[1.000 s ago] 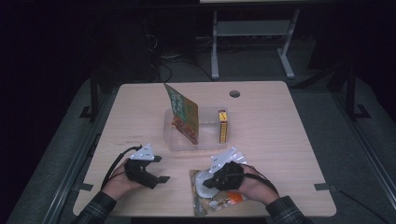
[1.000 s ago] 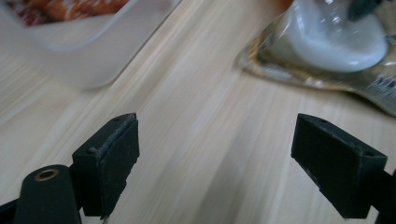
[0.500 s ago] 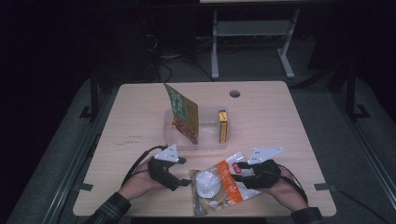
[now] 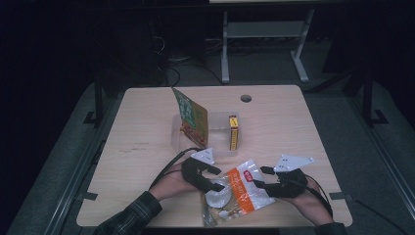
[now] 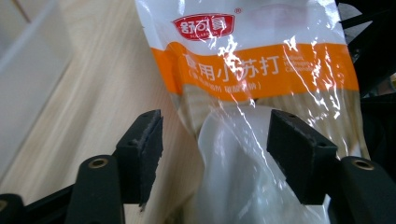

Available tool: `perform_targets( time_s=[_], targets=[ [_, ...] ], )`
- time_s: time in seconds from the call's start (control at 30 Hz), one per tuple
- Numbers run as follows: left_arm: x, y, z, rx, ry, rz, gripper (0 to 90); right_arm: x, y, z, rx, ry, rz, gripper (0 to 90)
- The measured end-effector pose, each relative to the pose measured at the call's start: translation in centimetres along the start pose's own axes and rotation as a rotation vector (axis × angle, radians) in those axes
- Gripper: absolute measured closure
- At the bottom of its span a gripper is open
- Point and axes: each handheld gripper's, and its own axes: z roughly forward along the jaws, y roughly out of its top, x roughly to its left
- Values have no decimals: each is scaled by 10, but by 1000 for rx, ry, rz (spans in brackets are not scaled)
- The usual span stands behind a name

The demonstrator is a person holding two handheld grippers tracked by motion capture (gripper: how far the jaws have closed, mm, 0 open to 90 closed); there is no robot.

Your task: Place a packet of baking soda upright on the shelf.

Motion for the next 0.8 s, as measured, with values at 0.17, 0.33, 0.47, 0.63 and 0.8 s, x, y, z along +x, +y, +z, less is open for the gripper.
perform_targets(
  time_s=[0.17,0.33,0.47,0.63,0.8],
  targets=[
    [2,-1,15,45,-57,-16,437,0,0,0,-5,-6,-6,456],
    [4,-3,17,53,-127,-37,602,-1,0,0,-4,-13,-7,456],
    [4,-2,12,46,-108,-30,811,-1,1,-1,-21,-30,-12,455],
    [0,-2,2,12,-84,-36,893,-3,2,-7,-64,-45,12,437],
    [-6,-2,-14,-43,-34,-29,897,-5,2,-11,-95,-47,26,429]
  ],
)
